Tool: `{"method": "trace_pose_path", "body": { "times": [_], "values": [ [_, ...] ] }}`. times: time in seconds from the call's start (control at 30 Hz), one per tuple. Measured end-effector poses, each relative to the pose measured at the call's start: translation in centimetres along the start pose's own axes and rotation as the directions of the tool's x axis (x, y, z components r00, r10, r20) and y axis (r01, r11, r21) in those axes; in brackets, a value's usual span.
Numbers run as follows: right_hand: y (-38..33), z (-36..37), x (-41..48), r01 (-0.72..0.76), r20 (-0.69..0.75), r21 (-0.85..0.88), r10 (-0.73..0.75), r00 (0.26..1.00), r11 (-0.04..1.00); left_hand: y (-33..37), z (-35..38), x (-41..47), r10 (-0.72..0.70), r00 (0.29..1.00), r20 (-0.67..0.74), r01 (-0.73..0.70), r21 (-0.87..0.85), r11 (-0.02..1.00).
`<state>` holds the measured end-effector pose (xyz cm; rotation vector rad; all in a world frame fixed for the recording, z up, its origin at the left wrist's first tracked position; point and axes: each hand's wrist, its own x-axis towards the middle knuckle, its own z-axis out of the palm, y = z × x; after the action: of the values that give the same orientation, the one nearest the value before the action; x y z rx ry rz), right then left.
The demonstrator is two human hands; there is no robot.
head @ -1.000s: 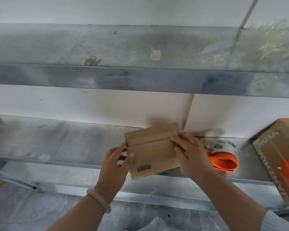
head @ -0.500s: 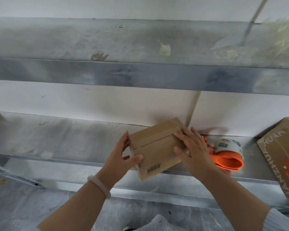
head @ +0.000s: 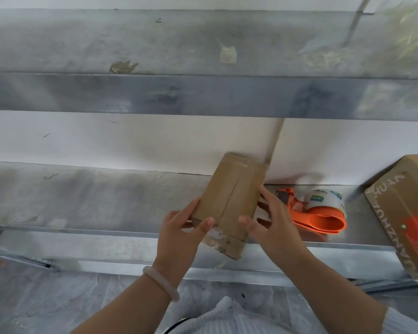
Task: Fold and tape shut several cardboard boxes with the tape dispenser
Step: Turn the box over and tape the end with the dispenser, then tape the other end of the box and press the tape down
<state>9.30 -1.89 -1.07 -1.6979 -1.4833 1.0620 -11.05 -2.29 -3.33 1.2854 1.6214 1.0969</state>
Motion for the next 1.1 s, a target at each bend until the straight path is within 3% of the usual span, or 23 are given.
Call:
{"method": "trace_pose_path", "body": {
  "times": [0.23,0.43,0.57,0.77,0.87,0.93,1.0,1.1],
  "values": [
    [1.9,-1.1,0.6,-0.008,0.131,0.162,-0.014,0.991,0.987,-0.6,1.1,0.2,0.002,0.989,0.149,0.005,-0.053,0.999],
    [2.5,-1.7,1.1,-0.006,0.055,0.276,-0.009,0.998,0.961,-0.6,2.1,0.0,0.016,0.977,0.211,0.000,-0.078,0.997],
    [2.3,-2.2,1.7,-0.014,0.085,0.195,-0.003,0.996,0.981,-0.2,2.6,0.3,0.029,0.969,0.245,-0.007,-0.089,0.996],
    [3.0,-4.0,1.9,0.031,0.169,0.016,-0.033,0.985,0.999,0.3,3.2,-0.4,0.009,0.985,0.171,0.007,-0.090,0.996],
    [3.9,-6.9,1.5,0.087,-0.010,-0.088,-0.088,0.996,0.992,1.3,3.3,-0.8,0.046,0.994,0.097,-0.041,-0.058,0.997],
    [4.9,-9.6,1.9,0.091,-0.153,-0.248,-0.132,0.979,0.964,1.8,3.2,-0.9,0.085,0.994,0.067,-0.085,-0.005,0.996],
    [6.6,-12.4,3.1,0.001,-0.179,-0.403,-0.080,0.981,0.915,2.1,3.1,-0.7,0.110,0.992,0.055,-0.112,0.038,0.993],
    [9.1,-15.2,4.9,-0.145,-0.081,-0.464,0.121,0.989,0.874,2.9,3.5,-0.3,0.087,0.992,0.092,-0.092,0.051,0.995]
  ]
}}
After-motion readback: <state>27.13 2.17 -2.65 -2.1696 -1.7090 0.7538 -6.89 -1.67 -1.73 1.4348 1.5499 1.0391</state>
